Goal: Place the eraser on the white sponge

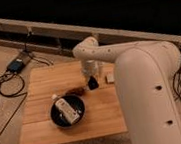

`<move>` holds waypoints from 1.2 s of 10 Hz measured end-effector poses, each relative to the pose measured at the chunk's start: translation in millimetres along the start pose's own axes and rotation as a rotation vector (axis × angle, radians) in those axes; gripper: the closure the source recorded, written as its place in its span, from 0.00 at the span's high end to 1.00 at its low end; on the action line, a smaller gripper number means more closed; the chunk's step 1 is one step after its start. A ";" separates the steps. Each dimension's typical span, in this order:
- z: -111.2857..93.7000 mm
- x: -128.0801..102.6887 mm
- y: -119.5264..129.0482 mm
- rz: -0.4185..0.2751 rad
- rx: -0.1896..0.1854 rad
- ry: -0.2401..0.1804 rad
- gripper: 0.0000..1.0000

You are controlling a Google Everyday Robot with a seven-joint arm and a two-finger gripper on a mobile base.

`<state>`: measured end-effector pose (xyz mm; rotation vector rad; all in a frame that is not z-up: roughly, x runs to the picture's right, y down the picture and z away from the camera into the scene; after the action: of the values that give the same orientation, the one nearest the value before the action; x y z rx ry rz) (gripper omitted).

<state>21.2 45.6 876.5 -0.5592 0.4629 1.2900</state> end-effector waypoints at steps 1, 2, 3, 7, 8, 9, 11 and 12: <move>0.8 4.9 -12.2 0.035 0.008 0.001 0.00; 1.3 8.5 -24.2 0.069 0.016 0.001 0.00; 2.1 10.7 -32.5 0.092 0.021 0.002 0.00; 11.8 11.2 -59.2 0.178 0.037 0.009 0.00; 16.2 9.8 -66.9 0.205 0.036 0.015 0.00; 19.1 7.6 -73.1 0.224 0.035 0.018 0.00; 25.1 4.1 -88.2 0.259 0.038 0.022 0.00; 28.5 2.1 -98.3 0.281 0.042 0.024 0.00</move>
<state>117.9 47.4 910.1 -0.4865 0.6023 1.5388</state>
